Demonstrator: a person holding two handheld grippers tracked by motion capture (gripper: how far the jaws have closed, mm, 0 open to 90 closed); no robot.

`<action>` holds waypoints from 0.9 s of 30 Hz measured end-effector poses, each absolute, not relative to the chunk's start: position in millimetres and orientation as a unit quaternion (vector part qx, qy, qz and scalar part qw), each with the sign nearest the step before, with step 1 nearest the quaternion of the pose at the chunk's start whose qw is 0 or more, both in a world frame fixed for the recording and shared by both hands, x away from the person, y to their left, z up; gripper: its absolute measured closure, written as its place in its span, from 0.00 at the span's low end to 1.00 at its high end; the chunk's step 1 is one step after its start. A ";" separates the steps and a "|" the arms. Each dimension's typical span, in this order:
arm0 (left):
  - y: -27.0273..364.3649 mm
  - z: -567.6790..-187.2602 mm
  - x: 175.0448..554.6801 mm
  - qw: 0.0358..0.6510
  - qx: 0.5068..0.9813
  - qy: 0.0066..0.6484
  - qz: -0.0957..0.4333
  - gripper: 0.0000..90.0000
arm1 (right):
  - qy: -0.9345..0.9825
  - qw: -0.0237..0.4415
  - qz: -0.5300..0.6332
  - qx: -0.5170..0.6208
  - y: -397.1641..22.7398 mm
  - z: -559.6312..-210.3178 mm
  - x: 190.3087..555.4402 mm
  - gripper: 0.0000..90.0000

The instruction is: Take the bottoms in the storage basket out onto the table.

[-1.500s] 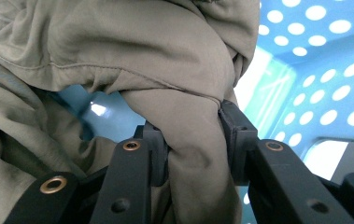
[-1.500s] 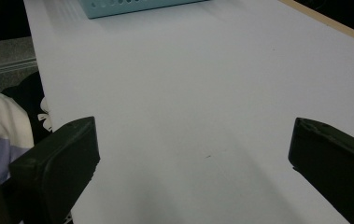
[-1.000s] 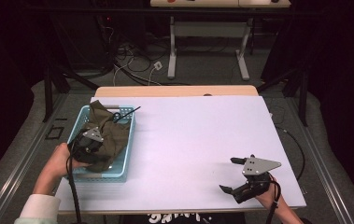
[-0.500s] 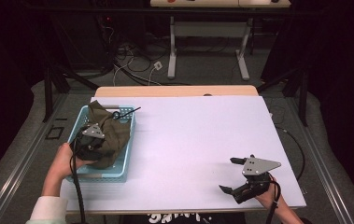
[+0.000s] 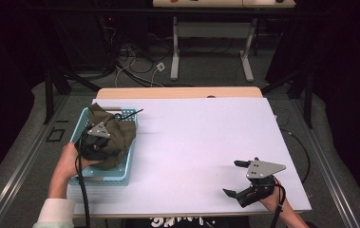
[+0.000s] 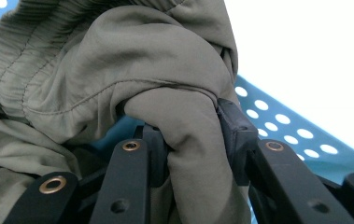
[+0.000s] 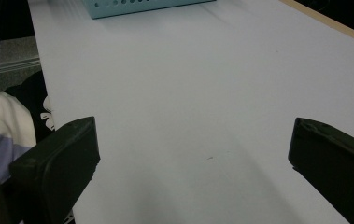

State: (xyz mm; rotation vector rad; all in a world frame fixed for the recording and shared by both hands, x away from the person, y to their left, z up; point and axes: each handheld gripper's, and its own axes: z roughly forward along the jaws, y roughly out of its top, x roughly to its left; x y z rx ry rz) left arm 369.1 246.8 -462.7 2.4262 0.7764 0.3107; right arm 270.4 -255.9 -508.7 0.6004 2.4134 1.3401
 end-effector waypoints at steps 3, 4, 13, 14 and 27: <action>239.9 -459.4 368.7 0.286 0.907 0.284 0.123 0.75 | 0.843 0.159 0.469 0.210 -255.7 -508.5 270.2 0.02; 239.9 -459.4 368.7 0.286 0.907 0.284 0.123 0.75 | 0.843 0.159 0.469 0.210 -255.7 -508.5 270.2 0.02; 235.1 -450.8 377.5 0.310 0.901 0.283 0.107 0.75 | 0.843 0.155 0.470 0.211 -255.8 -509.2 271.4 0.02; 235.1 -450.8 377.5 0.310 0.901 0.283 0.107 0.75 | 0.843 0.155 0.470 0.211 -255.8 -509.2 271.4 0.02; 225.3 -452.1 376.3 0.333 0.891 0.282 0.124 0.75 | 0.844 0.156 0.467 0.213 -255.4 -509.3 271.6 0.02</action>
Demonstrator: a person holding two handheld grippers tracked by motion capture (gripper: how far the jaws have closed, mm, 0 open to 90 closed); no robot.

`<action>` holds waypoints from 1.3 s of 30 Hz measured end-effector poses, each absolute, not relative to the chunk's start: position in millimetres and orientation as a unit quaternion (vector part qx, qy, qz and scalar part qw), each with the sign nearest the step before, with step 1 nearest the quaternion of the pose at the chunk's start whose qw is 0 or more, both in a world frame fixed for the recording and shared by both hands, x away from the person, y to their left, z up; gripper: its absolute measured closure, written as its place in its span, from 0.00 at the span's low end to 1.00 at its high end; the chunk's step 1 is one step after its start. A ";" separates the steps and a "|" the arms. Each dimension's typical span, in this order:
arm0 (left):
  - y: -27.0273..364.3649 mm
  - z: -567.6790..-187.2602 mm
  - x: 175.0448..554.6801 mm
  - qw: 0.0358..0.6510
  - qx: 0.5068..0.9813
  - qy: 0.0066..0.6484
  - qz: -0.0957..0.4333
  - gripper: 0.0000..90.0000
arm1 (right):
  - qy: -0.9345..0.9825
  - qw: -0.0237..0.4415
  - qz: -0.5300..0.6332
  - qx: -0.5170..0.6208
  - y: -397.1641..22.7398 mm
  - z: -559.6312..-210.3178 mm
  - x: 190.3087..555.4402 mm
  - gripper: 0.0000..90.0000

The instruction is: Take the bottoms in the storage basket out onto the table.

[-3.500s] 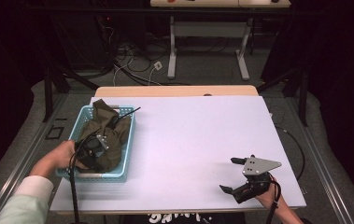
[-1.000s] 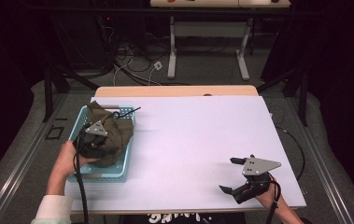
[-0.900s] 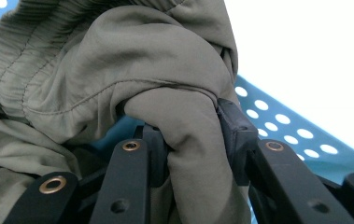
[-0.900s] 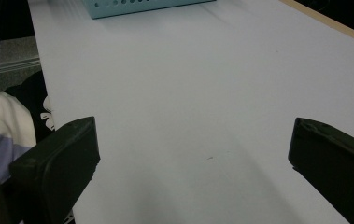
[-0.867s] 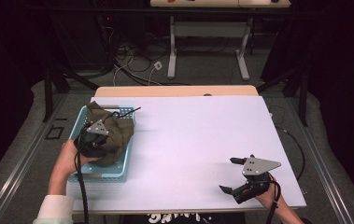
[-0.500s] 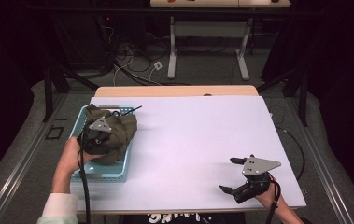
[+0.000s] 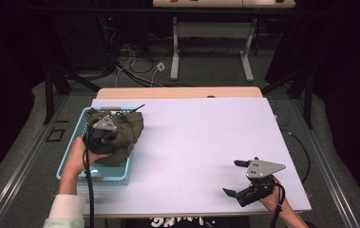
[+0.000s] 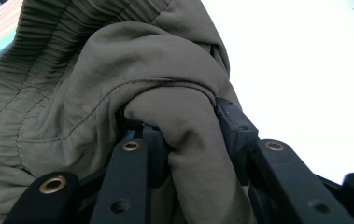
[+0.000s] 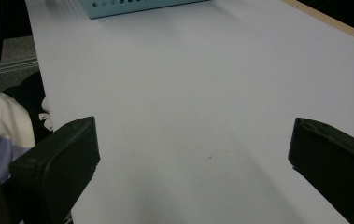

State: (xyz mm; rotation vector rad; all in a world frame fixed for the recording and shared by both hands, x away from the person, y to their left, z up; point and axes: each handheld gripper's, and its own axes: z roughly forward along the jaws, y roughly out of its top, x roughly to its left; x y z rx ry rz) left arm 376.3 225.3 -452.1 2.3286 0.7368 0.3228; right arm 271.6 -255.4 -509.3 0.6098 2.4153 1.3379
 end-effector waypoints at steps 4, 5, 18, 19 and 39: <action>225.6 -454.4 372.9 0.341 0.885 0.290 0.129 0.75 | 0.843 0.157 0.468 0.212 -255.8 -508.9 271.0 0.02; 225.3 -454.6 372.3 0.340 0.885 0.290 0.131 0.75 | 0.844 0.157 0.467 0.213 -255.9 -509.0 271.1 0.02; 219.8 -447.9 368.2 0.358 0.867 0.309 0.157 0.75 | 0.845 0.155 0.466 0.212 -254.7 -509.4 271.4 0.02; 219.8 -447.9 368.2 0.358 0.867 0.309 0.157 0.75 | 0.845 0.156 0.466 0.212 -254.7 -509.3 271.2 0.02; 212.9 -429.3 358.6 0.391 0.846 0.312 0.183 0.76 | 0.846 0.157 0.464 0.212 -254.4 -509.7 272.2 0.02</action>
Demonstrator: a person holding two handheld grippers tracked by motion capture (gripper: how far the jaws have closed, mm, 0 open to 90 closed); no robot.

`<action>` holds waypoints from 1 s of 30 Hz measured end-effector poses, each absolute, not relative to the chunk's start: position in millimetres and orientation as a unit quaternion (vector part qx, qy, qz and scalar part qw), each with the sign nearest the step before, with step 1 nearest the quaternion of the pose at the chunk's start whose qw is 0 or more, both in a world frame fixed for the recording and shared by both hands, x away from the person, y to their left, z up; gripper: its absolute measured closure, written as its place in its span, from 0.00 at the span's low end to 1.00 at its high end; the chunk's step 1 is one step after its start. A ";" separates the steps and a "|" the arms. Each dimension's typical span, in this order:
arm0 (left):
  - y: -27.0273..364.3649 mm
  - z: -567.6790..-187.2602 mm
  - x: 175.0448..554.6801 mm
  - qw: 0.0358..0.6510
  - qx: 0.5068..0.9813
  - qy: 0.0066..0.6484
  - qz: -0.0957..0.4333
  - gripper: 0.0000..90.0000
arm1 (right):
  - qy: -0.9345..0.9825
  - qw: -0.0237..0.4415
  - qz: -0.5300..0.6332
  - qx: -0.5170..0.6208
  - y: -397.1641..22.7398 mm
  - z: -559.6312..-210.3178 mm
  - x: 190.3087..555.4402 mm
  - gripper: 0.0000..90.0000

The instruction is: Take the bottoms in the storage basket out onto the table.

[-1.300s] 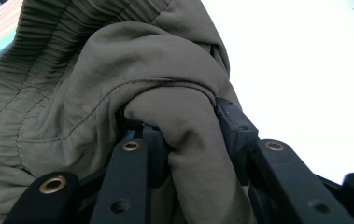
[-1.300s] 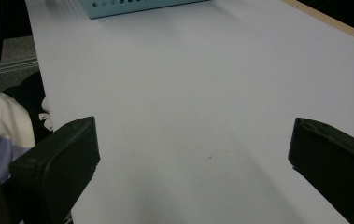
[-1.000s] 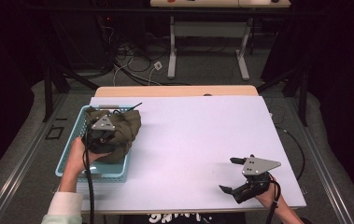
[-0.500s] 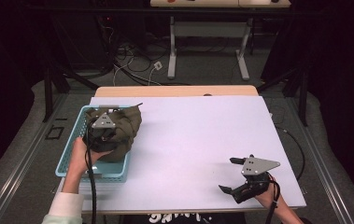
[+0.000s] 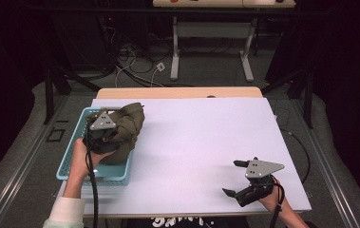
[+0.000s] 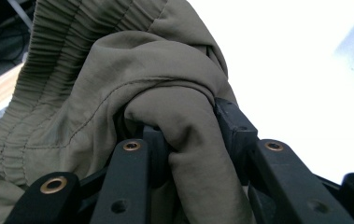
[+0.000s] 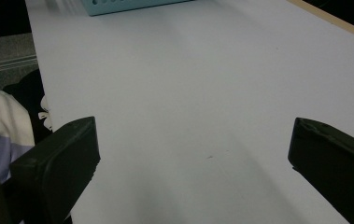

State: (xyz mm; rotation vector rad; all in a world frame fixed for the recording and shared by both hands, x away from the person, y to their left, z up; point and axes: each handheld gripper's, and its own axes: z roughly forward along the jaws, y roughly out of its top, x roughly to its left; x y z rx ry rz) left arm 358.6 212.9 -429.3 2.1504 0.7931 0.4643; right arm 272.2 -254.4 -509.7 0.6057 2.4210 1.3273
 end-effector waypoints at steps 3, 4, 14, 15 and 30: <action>211.5 -427.2 357.2 0.396 0.843 0.312 0.186 0.76 | 0.846 0.158 0.464 0.211 -254.5 -509.6 272.1 0.02; 210.9 -426.6 356.9 0.396 0.844 0.309 0.189 0.76 | 0.846 0.157 0.464 0.211 -254.4 -509.7 272.2 0.02; 198.7 -425.0 355.3 0.401 0.843 0.299 0.197 0.76 | 0.847 0.156 0.462 0.213 -254.2 -510.3 272.7 0.02; 195.8 -424.9 354.7 0.402 0.842 0.299 0.197 0.76 | 0.847 0.157 0.462 0.212 -254.1 -510.1 272.5 0.02; 182.6 -420.6 349.1 0.423 0.839 0.276 0.203 0.76 | 0.847 0.157 0.460 0.212 -253.6 -510.4 272.8 0.02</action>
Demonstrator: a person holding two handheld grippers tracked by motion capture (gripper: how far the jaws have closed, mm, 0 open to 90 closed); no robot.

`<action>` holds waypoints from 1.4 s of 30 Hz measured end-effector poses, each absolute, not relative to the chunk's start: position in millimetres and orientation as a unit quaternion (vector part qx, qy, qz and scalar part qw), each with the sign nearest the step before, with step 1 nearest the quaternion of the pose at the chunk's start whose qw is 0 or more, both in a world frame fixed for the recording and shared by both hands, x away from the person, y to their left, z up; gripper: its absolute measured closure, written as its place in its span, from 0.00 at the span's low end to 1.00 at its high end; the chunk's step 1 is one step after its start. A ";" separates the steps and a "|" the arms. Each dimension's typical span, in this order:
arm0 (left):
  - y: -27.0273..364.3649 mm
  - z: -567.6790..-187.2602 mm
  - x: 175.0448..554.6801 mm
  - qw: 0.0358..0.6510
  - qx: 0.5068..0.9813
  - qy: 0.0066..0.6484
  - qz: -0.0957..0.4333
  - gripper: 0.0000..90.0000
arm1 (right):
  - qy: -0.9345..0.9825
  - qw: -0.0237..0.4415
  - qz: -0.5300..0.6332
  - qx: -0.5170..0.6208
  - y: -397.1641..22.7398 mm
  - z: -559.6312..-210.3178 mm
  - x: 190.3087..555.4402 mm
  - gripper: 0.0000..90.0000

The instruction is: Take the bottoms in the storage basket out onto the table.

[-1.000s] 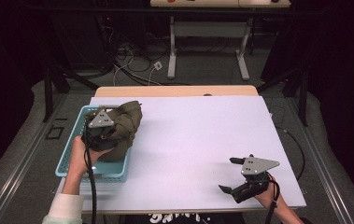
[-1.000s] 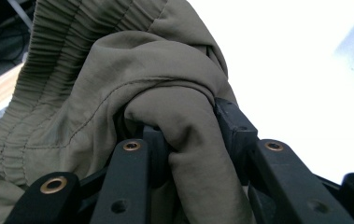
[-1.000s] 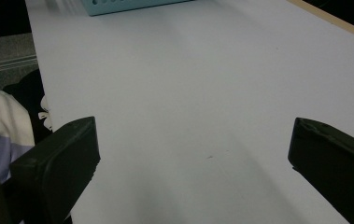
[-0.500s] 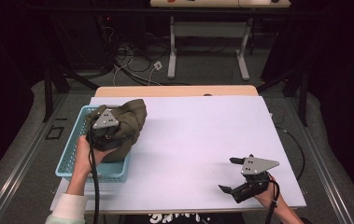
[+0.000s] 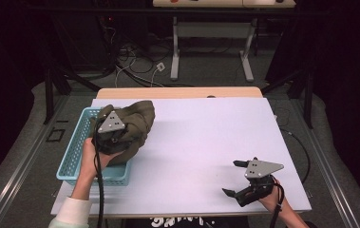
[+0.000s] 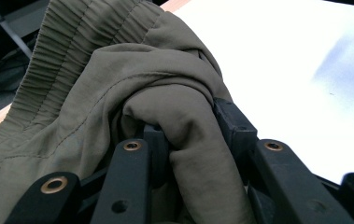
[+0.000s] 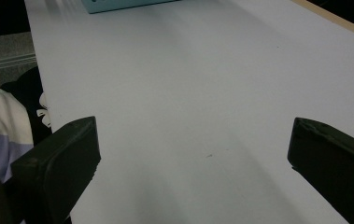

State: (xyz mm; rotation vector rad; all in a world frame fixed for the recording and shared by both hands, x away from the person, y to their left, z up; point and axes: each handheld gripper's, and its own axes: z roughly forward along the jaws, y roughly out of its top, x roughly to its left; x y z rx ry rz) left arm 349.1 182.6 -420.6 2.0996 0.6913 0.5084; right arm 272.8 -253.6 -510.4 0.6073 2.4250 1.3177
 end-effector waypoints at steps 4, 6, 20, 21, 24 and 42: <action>177.4 -421.1 348.2 0.425 0.840 0.271 0.203 0.76 | 0.848 0.156 0.460 0.213 -253.7 -510.7 273.0 0.02; 176.4 -421.2 348.0 0.426 0.839 0.271 0.203 0.76 | 0.848 0.156 0.460 0.213 -253.8 -510.6 272.9 0.02; 163.2 -424.1 347.4 0.434 0.838 0.262 0.203 0.76 | 0.847 0.160 0.461 0.212 -253.5 -510.3 273.0 0.03; 163.2 -424.1 347.4 0.434 0.838 0.262 0.203 0.76 | 0.847 0.159 0.460 0.213 -253.3 -510.5 273.3 0.02; 160.5 -425.2 347.8 0.436 0.836 0.262 0.203 0.76 | 0.848 0.159 0.459 0.214 -252.9 -510.6 273.5 0.02; 147.3 -428.8 348.1 0.429 0.843 0.252 0.207 0.76 | 0.850 0.160 0.456 0.211 -252.1 -511.0 273.2 0.03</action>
